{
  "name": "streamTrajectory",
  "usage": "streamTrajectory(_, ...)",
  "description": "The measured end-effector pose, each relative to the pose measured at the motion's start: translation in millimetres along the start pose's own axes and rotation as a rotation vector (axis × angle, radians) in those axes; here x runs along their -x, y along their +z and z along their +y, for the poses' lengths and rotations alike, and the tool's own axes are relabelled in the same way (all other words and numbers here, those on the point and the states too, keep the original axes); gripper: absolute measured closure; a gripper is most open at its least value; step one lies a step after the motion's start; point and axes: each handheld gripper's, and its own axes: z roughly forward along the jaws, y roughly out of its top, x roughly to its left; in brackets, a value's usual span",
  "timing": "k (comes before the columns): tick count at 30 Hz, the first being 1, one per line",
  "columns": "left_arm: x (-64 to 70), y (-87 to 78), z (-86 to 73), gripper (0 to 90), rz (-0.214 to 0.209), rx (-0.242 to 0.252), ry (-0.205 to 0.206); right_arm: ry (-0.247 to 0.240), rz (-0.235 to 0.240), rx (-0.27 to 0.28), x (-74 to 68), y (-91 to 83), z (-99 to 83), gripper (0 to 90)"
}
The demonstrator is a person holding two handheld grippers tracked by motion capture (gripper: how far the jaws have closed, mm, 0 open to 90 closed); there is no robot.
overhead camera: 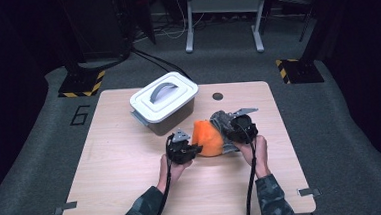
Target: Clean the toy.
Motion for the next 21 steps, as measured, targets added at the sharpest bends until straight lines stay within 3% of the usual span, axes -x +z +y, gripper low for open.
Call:
streamTrajectory(10, -2.0, 0.2, -0.6, 81.5, 0.003, 0.001, 0.000, 0.075, -0.042, -0.080, 21.1, 16.5, -19.7, 69.0)
streamTrajectory(15, -2.0, 0.2, -1.0, 81.4, 0.006, 0.003, -0.006, 0.118, -0.026, -0.124, 29.5, 30.1, -29.0, 68.9)
streamTrajectory(21, -4.0, -0.2, -1.4, 81.1, 0.006, 0.005, -0.002, 0.121, -0.001, -0.161, 37.8, 36.7, -36.2, 68.8)
